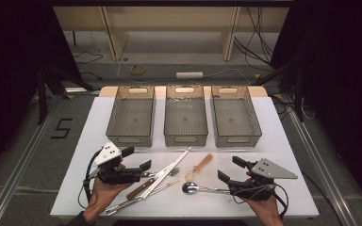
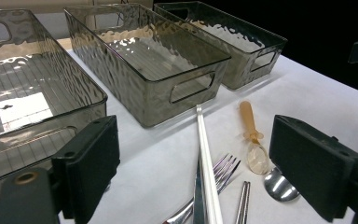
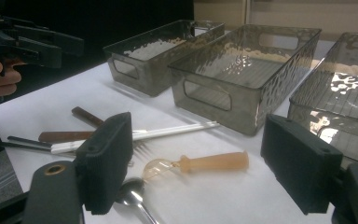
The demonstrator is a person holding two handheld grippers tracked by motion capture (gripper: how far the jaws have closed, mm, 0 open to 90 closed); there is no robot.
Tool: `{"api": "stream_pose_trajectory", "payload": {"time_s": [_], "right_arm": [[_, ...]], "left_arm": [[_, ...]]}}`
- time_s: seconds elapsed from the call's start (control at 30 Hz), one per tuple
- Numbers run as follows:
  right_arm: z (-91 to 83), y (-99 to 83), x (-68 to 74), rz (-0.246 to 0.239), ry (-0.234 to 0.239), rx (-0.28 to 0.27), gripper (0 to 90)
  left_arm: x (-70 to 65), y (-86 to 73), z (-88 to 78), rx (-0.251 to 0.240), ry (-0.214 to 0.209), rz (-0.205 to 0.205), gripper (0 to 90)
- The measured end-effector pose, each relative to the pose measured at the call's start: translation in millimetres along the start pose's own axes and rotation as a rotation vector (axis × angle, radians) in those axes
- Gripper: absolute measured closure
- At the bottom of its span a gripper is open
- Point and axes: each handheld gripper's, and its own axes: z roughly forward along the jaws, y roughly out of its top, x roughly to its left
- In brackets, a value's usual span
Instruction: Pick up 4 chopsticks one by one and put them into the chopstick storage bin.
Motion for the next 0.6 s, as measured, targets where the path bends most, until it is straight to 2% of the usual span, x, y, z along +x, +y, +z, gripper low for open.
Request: {"api": "stream_pose_trajectory", "payload": {"time_s": [0.2, 0.37, 0.47, 0.6], "right_arm": [[-0.3, 0.2, -0.4, 0.003, -0.001, -0.001, 26.4], [-0.3, 0.3, -0.6, 0.005, -0.002, 0.0, 26.4], [0.1, 0.5, -1.0, 0.005, 0.001, 0.007, 26.4], [0.6, 0.8, -1.6, 0.008, 0.002, 0.014, 26.4]], "left_arm": [[-1.0, 0.1, 0.9, 0.006, 0.003, 0.002, 15.5], [-2.1, 1.6, 2.5, 0.037, 0.002, 0.011, 15.6], [-3.6, 3.2, 5.6, 0.075, 0.007, -0.007, 15.8], [-6.8, 8.1, 11.4, 0.159, 0.024, 0.004, 16.1]]}}
